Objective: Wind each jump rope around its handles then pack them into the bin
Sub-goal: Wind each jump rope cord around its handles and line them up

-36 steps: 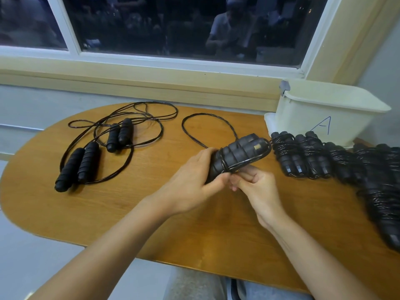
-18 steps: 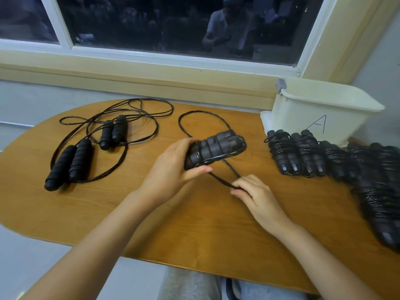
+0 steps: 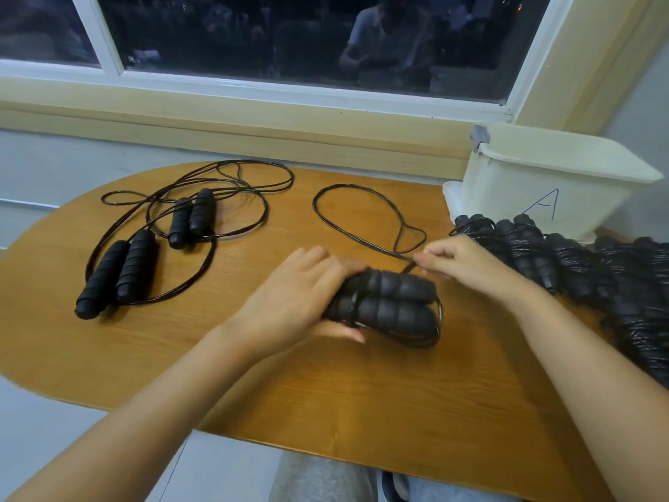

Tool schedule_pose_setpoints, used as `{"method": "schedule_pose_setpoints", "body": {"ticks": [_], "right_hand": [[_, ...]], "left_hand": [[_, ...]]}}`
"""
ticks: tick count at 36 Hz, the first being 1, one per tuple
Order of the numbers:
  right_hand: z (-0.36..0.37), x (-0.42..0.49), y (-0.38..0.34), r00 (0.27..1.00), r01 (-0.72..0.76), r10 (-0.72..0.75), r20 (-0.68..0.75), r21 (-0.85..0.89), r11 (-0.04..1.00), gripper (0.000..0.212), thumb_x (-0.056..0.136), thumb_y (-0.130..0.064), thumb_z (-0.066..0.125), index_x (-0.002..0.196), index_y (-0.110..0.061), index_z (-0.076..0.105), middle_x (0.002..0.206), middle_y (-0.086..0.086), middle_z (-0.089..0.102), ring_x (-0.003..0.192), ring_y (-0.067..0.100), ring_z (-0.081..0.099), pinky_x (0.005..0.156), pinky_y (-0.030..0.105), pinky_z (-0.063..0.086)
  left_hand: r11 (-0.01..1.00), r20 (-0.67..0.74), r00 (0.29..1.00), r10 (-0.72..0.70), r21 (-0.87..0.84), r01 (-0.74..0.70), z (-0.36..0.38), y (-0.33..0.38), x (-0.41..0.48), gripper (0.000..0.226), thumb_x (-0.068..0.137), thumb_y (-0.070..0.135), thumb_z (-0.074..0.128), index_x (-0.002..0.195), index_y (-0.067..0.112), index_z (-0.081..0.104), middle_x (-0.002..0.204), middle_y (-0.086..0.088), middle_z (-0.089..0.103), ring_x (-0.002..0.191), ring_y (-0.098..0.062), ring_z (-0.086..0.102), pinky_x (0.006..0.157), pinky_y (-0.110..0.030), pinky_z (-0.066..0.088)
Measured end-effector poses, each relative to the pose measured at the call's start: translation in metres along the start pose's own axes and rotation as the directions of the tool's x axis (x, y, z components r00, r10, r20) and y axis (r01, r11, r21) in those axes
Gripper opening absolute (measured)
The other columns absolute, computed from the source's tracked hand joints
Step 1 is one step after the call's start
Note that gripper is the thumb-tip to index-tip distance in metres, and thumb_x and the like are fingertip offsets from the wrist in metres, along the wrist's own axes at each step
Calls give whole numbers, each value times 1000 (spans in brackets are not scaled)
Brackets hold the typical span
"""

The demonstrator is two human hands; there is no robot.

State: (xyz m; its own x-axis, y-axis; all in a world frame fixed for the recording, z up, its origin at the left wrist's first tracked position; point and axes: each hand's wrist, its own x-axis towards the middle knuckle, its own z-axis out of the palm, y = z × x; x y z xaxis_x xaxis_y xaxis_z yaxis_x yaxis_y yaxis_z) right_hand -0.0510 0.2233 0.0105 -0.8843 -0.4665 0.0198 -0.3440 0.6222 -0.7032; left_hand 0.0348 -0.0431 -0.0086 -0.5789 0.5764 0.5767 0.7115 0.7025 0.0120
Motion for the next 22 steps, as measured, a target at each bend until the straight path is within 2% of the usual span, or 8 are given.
{"method": "schedule_pose_setpoints", "body": {"ticks": [2, 4, 5, 7, 9, 12, 18, 22], "right_hand": [[-5, 14, -18, 1000, -3, 2, -14, -78, 997, 42, 84, -54, 57, 69, -16, 69, 55, 0, 59, 53, 13, 47, 62, 32, 47], [-6, 25, -32, 996, 21, -32, -83, -131, 991, 43, 86, -56, 60, 69, -18, 70, 80, 20, 70, 73, 37, 60, 81, 48, 51], [-5, 28, -41, 992, 33, -50, -114, -146, 989, 42, 86, -57, 60, 68, -20, 71, 83, 22, 70, 81, 42, 63, 85, 52, 50], [0, 26, -57, 985, 72, -99, -144, -186, 980, 38, 90, -52, 61, 67, -23, 69, 67, 12, 66, 68, 34, 60, 77, 44, 52], [10, 16, -73, 975, 114, -155, -159, -241, 964, 35, 93, -48, 60, 65, -28, 66, 52, -4, 54, 52, 16, 47, 62, 31, 44], [31, -8, -90, 951, 179, -251, -179, -344, 922, 30, 94, -47, 58, 73, -29, 69, 58, -11, 59, 55, 4, 48, 57, 24, 38], [74, -41, -80, 886, 233, -398, -240, -512, 827, 35, 98, -38, 47, 87, -21, 75, 57, -12, 58, 47, 8, 48, 46, 12, 22], [86, -58, -69, 866, 260, -435, -244, -523, 812, 38, 97, -37, 41, 86, -21, 74, 53, -16, 51, 43, 2, 45, 44, 7, 17]], "left_hand": [[980, 50, 995, 84, 179, -92, 3, 9, 4, 77, 84, 69, 48, 127, 5, 54, 118, -7, 64, 94, -19, 53, 77, -32, 41], [934, 93, 993, 73, 342, -101, 9, 15, 5, 76, 81, 66, 52, 123, 3, 58, 114, -10, 67, 91, -23, 59, 75, -34, 45], [917, 103, 994, 32, 392, -70, 11, 16, 6, 77, 76, 65, 58, 120, 3, 60, 110, -10, 68, 89, -24, 60, 74, -35, 47], [893, 112, 990, -84, 450, 24, 15, 16, 7, 78, 67, 66, 67, 114, 3, 64, 103, -9, 69, 84, -25, 62, 69, -35, 49], [865, 106, 974, -200, 486, 124, 17, 15, 8, 77, 63, 67, 72, 108, 4, 65, 95, -8, 69, 80, -25, 61, 64, -35, 47], [817, 57, 945, -321, 521, 246, 20, 13, 9, 74, 61, 66, 75, 103, 6, 65, 85, -7, 65, 73, -25, 59, 58, -35, 44], [715, 7, 867, -499, 569, 407, 25, 9, 8, 69, 65, 66, 69, 97, 6, 64, 72, -7, 58, 61, -25, 55, 51, -32, 38], [718, 29, 797, -603, 455, 526, 19, -4, 6, 76, 65, 75, 49, 93, 5, 62, 73, -10, 61, 63, -30, 60, 52, -33, 42]]}}
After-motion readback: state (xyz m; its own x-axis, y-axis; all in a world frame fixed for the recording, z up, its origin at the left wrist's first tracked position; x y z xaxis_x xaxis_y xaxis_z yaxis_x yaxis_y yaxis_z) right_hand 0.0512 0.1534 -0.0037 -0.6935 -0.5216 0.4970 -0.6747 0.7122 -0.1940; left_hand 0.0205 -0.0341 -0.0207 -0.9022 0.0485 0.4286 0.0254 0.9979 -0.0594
